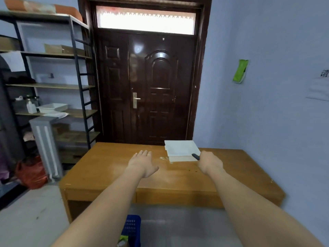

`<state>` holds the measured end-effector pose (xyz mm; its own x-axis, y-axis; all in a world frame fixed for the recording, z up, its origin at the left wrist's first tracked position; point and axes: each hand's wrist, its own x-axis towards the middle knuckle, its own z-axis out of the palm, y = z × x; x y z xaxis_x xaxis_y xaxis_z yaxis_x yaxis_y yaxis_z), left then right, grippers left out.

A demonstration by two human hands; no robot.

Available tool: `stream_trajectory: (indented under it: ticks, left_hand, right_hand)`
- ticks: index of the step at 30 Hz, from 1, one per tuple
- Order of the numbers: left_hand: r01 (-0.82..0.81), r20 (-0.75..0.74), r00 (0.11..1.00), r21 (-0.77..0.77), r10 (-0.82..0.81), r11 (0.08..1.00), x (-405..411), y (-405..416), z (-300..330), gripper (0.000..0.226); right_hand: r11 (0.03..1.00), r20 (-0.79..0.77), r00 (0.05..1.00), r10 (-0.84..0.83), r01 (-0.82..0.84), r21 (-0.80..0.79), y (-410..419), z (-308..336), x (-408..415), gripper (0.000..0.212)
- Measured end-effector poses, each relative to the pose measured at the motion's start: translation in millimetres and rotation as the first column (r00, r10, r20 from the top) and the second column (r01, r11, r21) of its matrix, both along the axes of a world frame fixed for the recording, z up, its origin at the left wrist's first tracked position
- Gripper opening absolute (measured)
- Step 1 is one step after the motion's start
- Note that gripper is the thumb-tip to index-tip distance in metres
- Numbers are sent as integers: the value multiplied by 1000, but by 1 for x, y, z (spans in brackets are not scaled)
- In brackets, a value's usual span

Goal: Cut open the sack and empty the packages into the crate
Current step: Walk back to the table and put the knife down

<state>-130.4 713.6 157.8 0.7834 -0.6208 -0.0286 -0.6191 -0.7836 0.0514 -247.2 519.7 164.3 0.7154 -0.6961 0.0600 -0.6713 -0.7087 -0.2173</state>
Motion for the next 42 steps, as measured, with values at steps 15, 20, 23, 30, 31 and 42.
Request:
stream_trajectory:
  ticks: [15, 20, 23, 30, 31, 42]
  left_hand:
    - [116, -90, 990, 50, -111, 992, 184, -117, -42, 73]
    - [86, -96, 992, 76, -79, 993, 228, -171, -63, 71]
    - [33, -148, 989, 84, -20, 996, 253, -210, -78, 69]
    - [-31, -215, 975, 109, 54, 994, 291, -283, -107, 70]
    - [-39, -223, 973, 127, 67, 991, 297, -287, -112, 70]
    - [-29, -326, 939, 250, 112, 968, 341, -310, -178, 72]
  right_hand:
    - [998, -31, 999, -37, 38, 45, -91, -38, 177, 6]
    - [995, -15, 1000, -9, 11, 100, -146, -67, 221, 6]
    - [990, -21, 1000, -4, 7, 142, -188, -84, 249, 6]
    - [936, -80, 997, 22, 7, 351, -248, -141, 313, 17]
    - [923, -81, 997, 14, 18, 385, -252, -149, 320, 24]
    - [743, -228, 965, -129, 246, 622, -272, -243, 350, 51]
